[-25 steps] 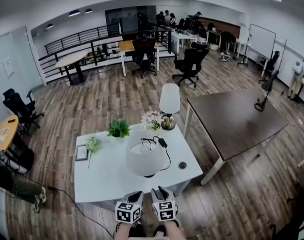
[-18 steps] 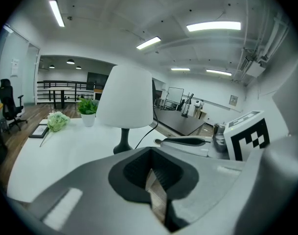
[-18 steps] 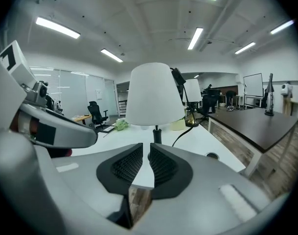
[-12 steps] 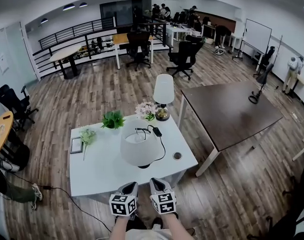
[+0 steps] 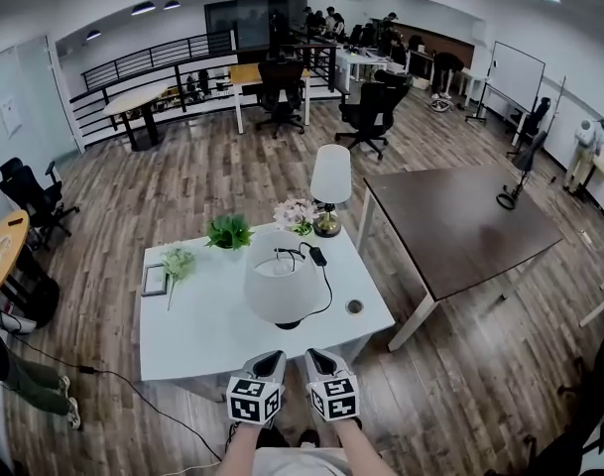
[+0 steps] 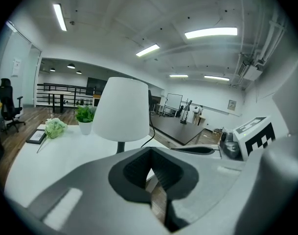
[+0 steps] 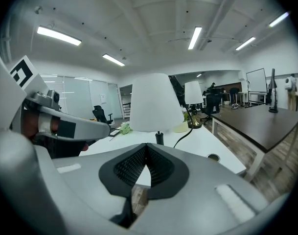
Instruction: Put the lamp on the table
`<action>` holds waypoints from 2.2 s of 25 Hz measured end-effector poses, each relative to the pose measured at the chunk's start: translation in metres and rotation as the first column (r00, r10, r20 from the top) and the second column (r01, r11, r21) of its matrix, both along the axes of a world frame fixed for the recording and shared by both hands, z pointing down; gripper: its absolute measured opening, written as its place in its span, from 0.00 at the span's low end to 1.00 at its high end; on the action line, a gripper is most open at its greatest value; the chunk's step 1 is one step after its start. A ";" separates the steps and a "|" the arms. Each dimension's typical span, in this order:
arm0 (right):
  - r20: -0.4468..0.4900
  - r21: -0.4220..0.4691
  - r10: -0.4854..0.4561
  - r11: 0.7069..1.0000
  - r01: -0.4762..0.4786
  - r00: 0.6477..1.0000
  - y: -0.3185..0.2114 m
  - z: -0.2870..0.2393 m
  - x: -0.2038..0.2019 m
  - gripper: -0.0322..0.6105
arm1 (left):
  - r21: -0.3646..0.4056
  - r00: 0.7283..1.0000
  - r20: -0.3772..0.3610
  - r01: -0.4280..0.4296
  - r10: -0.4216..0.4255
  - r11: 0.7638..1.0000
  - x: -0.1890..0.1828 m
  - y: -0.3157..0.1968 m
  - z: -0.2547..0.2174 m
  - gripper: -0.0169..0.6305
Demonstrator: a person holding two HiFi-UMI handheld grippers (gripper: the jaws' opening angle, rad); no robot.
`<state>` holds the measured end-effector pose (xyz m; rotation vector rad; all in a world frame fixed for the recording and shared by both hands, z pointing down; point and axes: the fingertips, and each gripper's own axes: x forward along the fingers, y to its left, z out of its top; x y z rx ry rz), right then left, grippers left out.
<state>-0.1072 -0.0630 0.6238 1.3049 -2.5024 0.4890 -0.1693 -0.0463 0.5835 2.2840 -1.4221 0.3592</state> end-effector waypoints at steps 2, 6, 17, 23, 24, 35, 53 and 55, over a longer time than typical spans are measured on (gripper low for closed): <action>-0.001 -0.005 -0.002 1.000 0.002 1.000 -0.002 0.000 0.001 0.08 | 0.008 1.000 -0.002 0.006 -0.006 1.000 -0.001 -0.003 -0.003 0.03; 0.014 -0.007 0.001 1.000 -0.001 1.000 -0.001 0.001 0.003 0.08 | 0.006 1.000 -0.004 0.020 -0.020 1.000 -0.004 -0.006 -0.003 0.03; 0.020 -0.016 0.001 1.000 -0.001 1.000 -0.001 -0.001 0.009 0.08 | 0.005 1.000 0.009 0.018 -0.018 1.000 0.008 -0.012 -0.005 0.03; 0.030 -0.018 0.006 1.000 -0.005 1.000 0.005 -0.003 0.007 0.08 | -0.008 0.999 0.045 0.006 -0.005 1.000 0.018 -0.009 0.001 0.03; 0.029 -0.015 0.003 1.000 -0.003 1.000 0.006 -0.005 0.006 0.08 | -0.008 0.999 0.054 0.004 -0.004 1.000 0.018 -0.009 0.000 0.03; 0.068 -0.002 0.021 1.000 -0.021 0.997 0.013 -0.011 0.005 0.09 | -0.037 0.998 0.044 0.042 -0.040 0.998 0.014 -0.002 0.004 0.03; 0.066 0.003 -0.017 1.000 0.017 0.998 0.011 -0.014 -0.018 0.09 | -0.047 0.998 0.027 0.049 -0.048 0.998 0.002 0.006 0.004 0.03; 0.065 0.003 -0.016 1.000 0.015 0.998 0.010 -0.014 -0.019 0.09 | -0.046 0.998 0.025 0.053 -0.052 0.998 -0.001 0.004 0.004 0.03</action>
